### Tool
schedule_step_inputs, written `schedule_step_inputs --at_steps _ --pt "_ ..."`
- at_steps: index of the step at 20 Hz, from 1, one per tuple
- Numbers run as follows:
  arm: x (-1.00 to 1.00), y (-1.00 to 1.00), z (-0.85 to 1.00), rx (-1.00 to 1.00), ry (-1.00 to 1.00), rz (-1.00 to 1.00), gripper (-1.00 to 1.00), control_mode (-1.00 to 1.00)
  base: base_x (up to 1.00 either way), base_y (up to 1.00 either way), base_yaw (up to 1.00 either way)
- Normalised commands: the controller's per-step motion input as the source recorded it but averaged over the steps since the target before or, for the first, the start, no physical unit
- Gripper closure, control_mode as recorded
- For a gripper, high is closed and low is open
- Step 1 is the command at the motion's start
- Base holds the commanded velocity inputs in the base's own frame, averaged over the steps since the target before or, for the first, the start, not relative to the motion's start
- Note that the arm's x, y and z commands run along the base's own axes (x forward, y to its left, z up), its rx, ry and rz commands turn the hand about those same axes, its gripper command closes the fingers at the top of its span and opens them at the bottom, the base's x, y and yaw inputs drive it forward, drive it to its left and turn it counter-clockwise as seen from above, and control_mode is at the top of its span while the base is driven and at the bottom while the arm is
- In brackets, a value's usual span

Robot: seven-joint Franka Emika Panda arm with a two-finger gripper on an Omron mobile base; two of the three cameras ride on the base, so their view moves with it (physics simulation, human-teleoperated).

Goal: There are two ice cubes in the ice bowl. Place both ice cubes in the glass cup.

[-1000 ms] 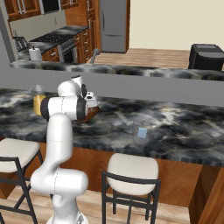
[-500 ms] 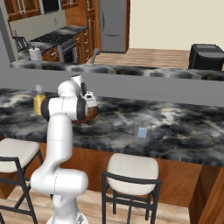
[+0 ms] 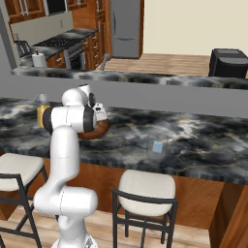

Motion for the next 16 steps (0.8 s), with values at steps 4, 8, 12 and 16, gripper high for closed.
schedule_step_inputs --at_steps 4,8,12,16 --pt "0.22 -0.11 -0.01 0.0 -0.04 0.0 -1.0 -1.0 0.0 0.0 0.0" --pt "0.12 -0.21 0.0 0.0 -0.02 0.0 -1.0 -1.0 0.0 0.0 0.0" --pt "0.0 -0.06 -0.03 0.0 -0.01 0.01 -1.0 -1.0 0.0 0.0 0.0" --pt "0.0 0.0 -0.15 0.0 0.0 0.0 -1.0 -1.0 0.0 0.0 0.0"
